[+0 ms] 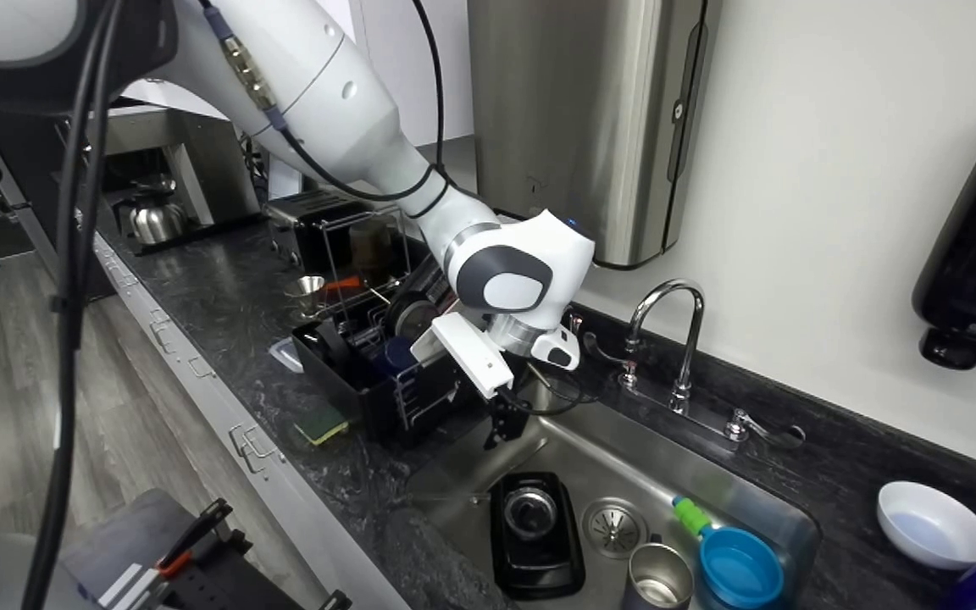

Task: Take the straw out of the sink and put it in the cutlery compartment, pick the lid on the tray, place it on the cup in the sink, lift the cup, drop it in the sink then move the pan in the sink to the left

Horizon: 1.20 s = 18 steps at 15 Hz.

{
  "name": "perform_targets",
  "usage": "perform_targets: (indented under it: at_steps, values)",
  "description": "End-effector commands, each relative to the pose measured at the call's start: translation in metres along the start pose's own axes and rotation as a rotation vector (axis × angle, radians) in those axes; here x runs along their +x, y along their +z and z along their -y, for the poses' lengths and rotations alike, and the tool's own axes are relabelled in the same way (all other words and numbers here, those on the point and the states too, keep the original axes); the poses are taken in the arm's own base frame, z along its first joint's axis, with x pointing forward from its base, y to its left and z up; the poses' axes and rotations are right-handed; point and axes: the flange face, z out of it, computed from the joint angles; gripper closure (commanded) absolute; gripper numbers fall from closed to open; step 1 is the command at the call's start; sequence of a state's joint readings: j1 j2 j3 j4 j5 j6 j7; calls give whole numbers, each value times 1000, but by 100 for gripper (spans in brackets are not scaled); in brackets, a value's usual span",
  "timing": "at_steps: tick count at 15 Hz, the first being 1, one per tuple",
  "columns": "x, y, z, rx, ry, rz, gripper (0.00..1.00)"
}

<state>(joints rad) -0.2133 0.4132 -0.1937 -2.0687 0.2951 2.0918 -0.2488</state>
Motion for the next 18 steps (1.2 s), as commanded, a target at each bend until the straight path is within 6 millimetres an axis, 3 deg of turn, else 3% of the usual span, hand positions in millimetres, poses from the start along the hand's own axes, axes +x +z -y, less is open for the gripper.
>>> perform_targets:
  at_steps: [1, 10, 18]
  values:
    - [19, 7, -5, -3, -15, 39, 0]
    - [39, 45, 9, 68, -30, 196, 0]
    - [57, 101, -11, 88, 7, 319, 0]
